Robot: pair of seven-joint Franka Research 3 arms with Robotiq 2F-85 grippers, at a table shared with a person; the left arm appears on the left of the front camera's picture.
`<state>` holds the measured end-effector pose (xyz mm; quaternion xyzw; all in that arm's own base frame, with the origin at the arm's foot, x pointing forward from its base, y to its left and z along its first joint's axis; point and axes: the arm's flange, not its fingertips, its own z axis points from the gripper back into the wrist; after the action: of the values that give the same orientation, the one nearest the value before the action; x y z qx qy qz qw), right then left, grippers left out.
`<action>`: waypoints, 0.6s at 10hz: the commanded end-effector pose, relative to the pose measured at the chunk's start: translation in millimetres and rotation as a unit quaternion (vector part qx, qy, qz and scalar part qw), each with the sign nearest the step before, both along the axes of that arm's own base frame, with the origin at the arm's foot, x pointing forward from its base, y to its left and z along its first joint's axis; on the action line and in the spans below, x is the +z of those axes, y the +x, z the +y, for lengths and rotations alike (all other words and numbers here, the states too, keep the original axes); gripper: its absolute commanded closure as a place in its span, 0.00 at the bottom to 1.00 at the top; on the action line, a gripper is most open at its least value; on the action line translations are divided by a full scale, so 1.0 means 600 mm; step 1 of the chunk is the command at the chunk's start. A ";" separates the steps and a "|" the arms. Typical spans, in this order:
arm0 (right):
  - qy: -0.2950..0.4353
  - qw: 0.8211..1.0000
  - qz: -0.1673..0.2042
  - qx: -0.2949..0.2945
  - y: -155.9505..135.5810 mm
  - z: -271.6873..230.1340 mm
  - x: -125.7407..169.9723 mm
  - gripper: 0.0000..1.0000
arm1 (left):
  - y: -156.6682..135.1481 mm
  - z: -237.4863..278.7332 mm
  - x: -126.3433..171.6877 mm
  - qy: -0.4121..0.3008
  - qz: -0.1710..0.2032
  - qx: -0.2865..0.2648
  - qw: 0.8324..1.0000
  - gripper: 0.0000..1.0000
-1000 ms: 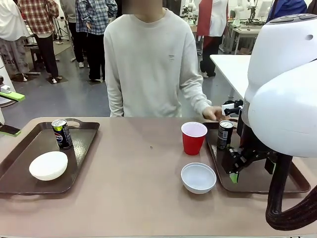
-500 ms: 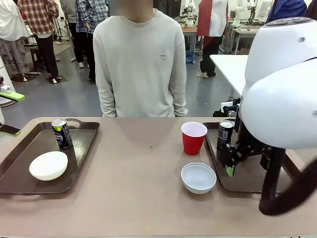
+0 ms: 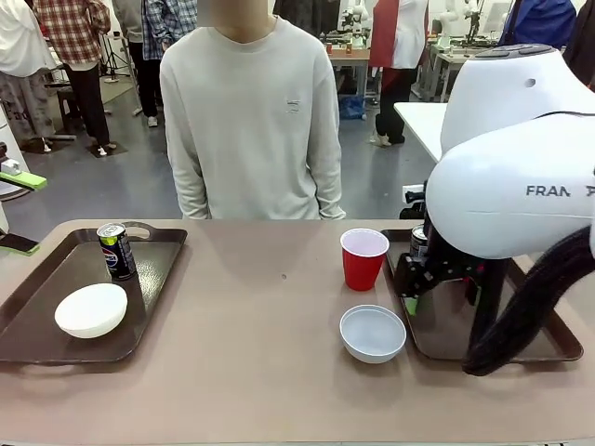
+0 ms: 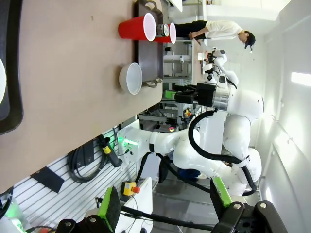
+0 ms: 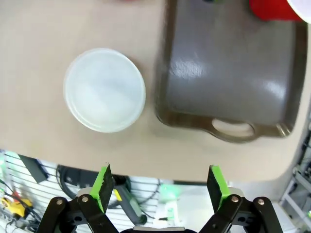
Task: Prepare tableware on both trays.
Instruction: Pick up a Picnic Bowl from the table and place it on a Handle tray.
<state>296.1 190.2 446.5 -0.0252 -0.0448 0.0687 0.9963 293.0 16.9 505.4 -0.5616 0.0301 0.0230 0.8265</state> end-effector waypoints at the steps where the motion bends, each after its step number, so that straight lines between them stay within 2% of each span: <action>1: 0.055 0.998 -0.021 -0.028 0.051 0.035 -0.048 0.00 | -0.001 0.001 0.000 -0.010 -0.012 -0.003 1.000 0.02; 2: 0.067 0.997 -0.008 -0.046 0.059 0.043 -0.065 0.00 | -0.001 0.001 0.000 -0.010 -0.012 -0.003 1.000 0.02; 3: 0.033 0.995 -0.003 -0.089 0.065 0.036 -0.074 0.00 | -0.001 0.001 0.000 -0.010 -0.012 -0.003 1.000 0.02; 4: 0.044 0.999 -0.013 -0.024 0.038 0.023 -0.036 0.00 | -0.001 0.001 0.000 -0.010 -0.012 -0.003 1.000 0.02; 5: 0.044 0.999 -0.013 -0.024 0.038 0.023 -0.036 0.00 | -0.001 0.001 0.000 -0.010 -0.012 -0.003 1.000 0.02; 6: 0.046 0.998 -0.005 -0.048 0.055 0.026 -0.065 0.00 | -0.001 0.001 0.000 -0.010 -0.012 -0.003 1.000 0.02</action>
<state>325.7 206.5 414.3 0.0175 -0.0575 0.0242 0.9979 293.1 16.8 505.5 -0.5616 0.0300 0.0231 0.8265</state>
